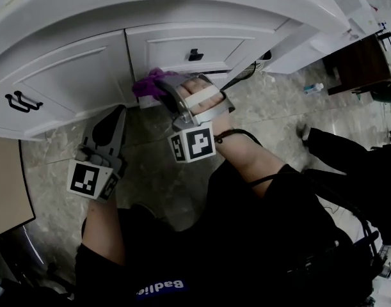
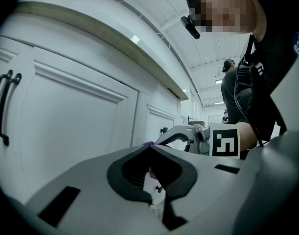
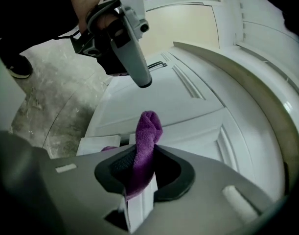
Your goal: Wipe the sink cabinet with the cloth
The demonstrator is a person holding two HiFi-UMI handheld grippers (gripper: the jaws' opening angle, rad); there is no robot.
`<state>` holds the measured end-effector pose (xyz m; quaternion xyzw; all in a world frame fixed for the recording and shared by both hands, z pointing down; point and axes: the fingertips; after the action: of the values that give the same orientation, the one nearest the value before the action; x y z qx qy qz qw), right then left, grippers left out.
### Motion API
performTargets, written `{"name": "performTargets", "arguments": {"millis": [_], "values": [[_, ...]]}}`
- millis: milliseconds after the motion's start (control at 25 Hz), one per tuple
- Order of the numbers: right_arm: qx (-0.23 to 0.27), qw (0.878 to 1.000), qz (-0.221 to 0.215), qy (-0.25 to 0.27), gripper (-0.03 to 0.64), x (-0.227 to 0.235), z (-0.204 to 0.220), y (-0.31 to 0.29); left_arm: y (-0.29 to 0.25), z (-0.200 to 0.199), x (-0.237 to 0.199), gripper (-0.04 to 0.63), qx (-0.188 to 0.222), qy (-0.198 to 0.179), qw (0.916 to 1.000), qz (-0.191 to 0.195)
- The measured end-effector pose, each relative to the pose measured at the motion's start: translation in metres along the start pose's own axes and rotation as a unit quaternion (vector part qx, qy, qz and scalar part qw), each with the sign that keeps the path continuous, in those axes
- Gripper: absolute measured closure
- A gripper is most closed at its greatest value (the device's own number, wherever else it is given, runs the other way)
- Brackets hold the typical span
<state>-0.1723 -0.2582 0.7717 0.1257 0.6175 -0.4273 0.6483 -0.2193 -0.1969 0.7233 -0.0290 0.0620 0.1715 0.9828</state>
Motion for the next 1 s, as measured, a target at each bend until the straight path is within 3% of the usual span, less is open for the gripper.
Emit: {"name": "performTargets", "arguments": {"millis": [240, 360, 480, 720, 1000], "values": [[-0.008, 0.999, -0.013, 0.029, 0.541, -0.008, 0.006, -0.022, 0.004, -0.003, -0.003, 0.606, 0.019, 0.000, 0.9998, 0.006], [-0.030, 0.999, -0.009, 0.025, 0.541, -0.006, 0.037, -0.012, -0.001, 0.003, 0.001, 0.606, 0.011, 0.000, 0.9999, 0.014], [-0.064, 0.998, -0.003, 0.023, 0.541, -0.002, 0.079, 0.004, -0.014, -0.003, 0.012, 0.606, 0.033, 0.006, 0.9988, 0.036], [-0.139, 0.990, 0.005, 0.011, 0.541, 0.004, 0.165, 0.038, -0.032, 0.017, 0.023, 0.606, 0.000, 0.005, 0.9987, 0.052], [-0.166, 0.986, 0.004, 0.001, 0.541, 0.001, 0.194, 0.054, -0.047, 0.014, 0.044, 0.606, 0.008, 0.006, 0.9967, 0.081]]}}
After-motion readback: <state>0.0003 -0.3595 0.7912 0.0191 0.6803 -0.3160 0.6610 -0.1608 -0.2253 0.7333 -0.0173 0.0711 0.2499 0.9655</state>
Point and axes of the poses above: the fingertips, and each gripper's own axes: y backward along the fingers, x to its right, z out of its underside
